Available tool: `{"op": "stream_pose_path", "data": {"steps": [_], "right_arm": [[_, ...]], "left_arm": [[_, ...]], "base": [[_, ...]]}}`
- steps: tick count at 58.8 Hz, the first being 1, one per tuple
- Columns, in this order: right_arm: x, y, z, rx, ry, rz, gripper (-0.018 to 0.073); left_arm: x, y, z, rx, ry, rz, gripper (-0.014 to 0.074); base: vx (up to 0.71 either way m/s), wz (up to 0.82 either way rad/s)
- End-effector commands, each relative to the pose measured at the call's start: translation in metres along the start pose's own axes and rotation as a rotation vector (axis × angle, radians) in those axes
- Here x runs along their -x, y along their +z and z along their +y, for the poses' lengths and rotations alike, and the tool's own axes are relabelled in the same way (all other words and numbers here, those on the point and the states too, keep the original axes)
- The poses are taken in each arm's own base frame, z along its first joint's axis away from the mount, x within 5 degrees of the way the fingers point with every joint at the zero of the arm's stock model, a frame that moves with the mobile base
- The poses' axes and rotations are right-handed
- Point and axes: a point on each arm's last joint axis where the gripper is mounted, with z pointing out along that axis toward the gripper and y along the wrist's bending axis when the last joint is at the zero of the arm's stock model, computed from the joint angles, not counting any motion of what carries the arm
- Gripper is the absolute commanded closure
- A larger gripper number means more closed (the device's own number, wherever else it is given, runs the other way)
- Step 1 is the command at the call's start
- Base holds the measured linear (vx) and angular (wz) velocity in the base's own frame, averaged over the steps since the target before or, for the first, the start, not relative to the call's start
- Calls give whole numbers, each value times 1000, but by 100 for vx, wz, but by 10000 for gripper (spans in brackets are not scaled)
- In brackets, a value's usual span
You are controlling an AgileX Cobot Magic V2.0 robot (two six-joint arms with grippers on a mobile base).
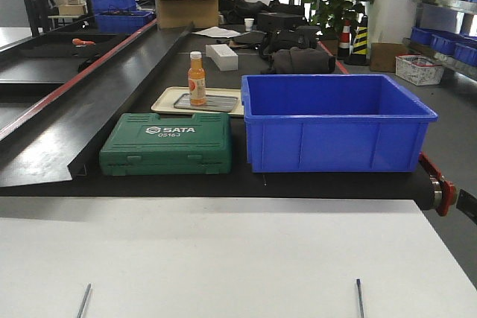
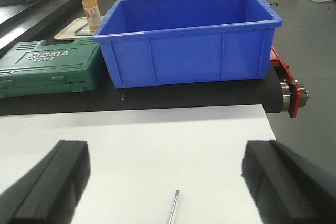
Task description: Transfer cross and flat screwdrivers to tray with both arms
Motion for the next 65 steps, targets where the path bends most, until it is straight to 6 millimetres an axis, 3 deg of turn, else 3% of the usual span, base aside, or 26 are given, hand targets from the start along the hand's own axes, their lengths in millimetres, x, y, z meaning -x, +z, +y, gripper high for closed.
{"op": "stream_pose_path", "data": {"steps": [1,10,22,34,43,52,65], "right_arm": [[18,0,0,-2,6,-81,-126],[26,26,2,-2,-16,170,-86],[27,98,5,-4,76,554,-62],[-23,177,27,13,103,863,-36],[-72,217,44,-14,152,1015,-30],[-109,237,40,-90,199,1130,-30],[-128,246,29,-185,138,1163,-30]], "left_arm": [[19,-5,-1,-9,-20,-106,142],[17,-5,-1,-7,-20,-86,142],[14,-4,0,-3,-19,-55,142],[10,-4,0,2,-20,-8,142],[8,-4,0,5,-16,12,142],[7,-4,0,7,-14,29,142],[6,-4,1,9,-14,41,142]], "base": [[0,0],[0,0],[0,0],[0,0],[0,0],[0,0],[0,0]]}}
